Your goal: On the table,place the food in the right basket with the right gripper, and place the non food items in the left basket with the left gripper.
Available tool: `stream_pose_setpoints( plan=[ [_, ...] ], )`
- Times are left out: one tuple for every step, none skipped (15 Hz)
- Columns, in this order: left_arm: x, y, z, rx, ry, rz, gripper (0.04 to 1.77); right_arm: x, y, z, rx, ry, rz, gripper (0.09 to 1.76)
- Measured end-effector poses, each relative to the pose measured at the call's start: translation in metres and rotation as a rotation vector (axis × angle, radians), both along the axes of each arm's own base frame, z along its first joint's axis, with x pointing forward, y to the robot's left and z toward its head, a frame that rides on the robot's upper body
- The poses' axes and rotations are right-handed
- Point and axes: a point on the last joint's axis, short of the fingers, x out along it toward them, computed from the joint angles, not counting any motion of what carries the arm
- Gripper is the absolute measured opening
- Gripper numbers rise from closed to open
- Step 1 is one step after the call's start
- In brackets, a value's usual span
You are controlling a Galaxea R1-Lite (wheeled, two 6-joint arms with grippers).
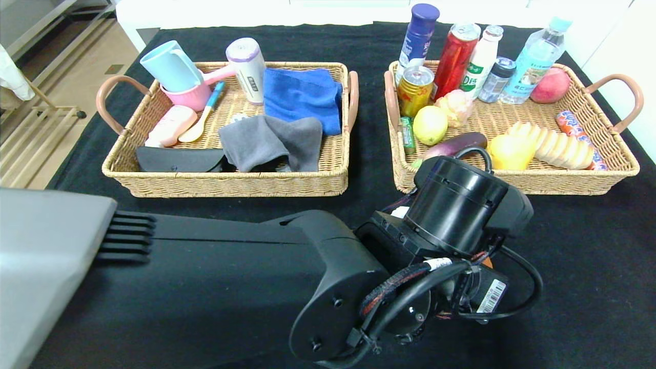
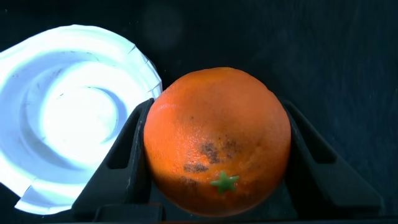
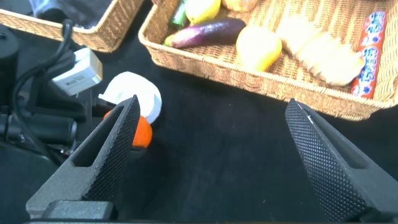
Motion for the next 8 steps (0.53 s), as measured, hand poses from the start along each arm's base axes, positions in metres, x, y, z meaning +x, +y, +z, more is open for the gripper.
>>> stream_pose_setpoints(
  plan=[
    [-0.001,0.0,0.001,0.0,-0.001,-0.002,1.19,-0.002,0.0,0.001,0.0,-0.006,0.0,1.71],
    [-0.003,0.0,0.002,0.0,-0.003,-0.007,1.19,-0.003,0.0,0.002,0.0,-0.012,-0.002,1.71],
    [-0.005,0.001,0.003,-0.001,-0.004,-0.011,1.19,-0.004,0.0,0.002,0.0,-0.014,-0.005,1.71],
    [-0.007,0.001,0.004,-0.001,-0.005,-0.015,1.19,-0.004,0.0,0.002,0.0,-0.016,-0.007,1.71],
    [-0.01,0.002,0.006,-0.003,-0.006,-0.019,1.19,-0.005,-0.001,0.003,0.0,-0.016,-0.009,1.71],
    [-0.011,0.003,0.006,-0.002,-0.006,-0.023,1.19,-0.005,-0.001,0.003,0.0,-0.017,-0.014,1.71],
    [-0.012,0.003,0.007,-0.003,-0.007,-0.025,1.19,-0.005,-0.002,0.003,0.0,-0.018,-0.021,1.71],
    [-0.013,0.003,0.007,-0.002,-0.008,-0.028,1.19,-0.005,-0.002,0.003,-0.001,-0.019,-0.028,1.71]
  ],
)
